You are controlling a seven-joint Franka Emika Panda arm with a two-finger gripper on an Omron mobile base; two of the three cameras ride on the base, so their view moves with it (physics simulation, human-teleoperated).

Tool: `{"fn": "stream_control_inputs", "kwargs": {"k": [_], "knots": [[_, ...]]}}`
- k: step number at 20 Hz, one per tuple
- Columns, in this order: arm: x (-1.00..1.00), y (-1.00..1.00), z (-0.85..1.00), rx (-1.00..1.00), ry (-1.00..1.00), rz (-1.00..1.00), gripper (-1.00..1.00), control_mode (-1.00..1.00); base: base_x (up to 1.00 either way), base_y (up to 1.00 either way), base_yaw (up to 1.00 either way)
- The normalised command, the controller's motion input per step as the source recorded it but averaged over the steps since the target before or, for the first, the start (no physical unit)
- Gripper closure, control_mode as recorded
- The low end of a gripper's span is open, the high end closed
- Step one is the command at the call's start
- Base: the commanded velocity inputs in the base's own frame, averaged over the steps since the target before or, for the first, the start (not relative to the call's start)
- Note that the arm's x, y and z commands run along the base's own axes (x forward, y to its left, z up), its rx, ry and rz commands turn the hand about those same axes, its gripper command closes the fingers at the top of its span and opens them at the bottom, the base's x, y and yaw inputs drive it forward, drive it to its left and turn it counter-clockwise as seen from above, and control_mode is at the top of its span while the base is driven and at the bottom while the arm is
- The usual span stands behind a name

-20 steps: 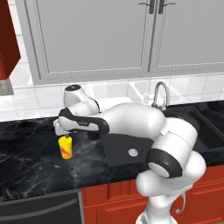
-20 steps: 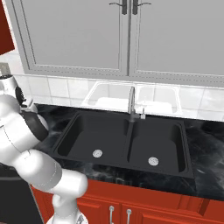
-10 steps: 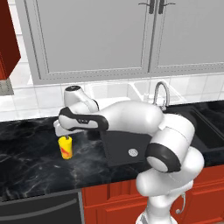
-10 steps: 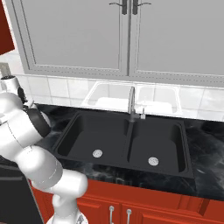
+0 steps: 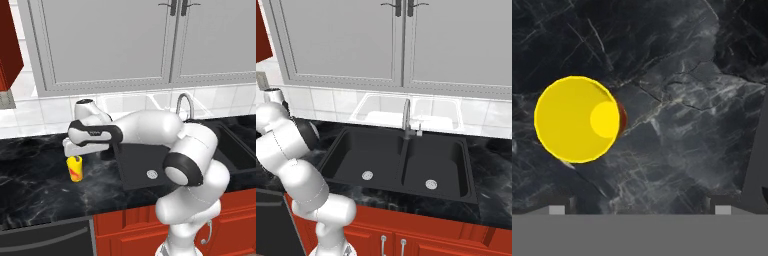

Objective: Place the glass cup in the left basin and the cup in the right basin of the sink.

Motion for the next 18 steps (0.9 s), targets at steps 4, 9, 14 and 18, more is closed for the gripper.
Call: {"fn": "stream_control_inputs", "kwargs": {"k": [4,9,14,18], "knots": [[0.12,0.00,-0.12,0.00,0.02,0.00,-1.00,-1.00,0.00,0.00,0.00],[0.16,0.06,-0.09,0.00,0.00,0.00,-1.00,-1.00,0.00,0.00,0.00],[0.12,0.12,-0.10,0.00,0.00,0.00,-1.00,-1.00,0.00,0.00,0.00],[0.10,0.17,-0.17,0.00,0.02,0.00,-1.00,-1.00,0.00,0.00,0.00]]}}
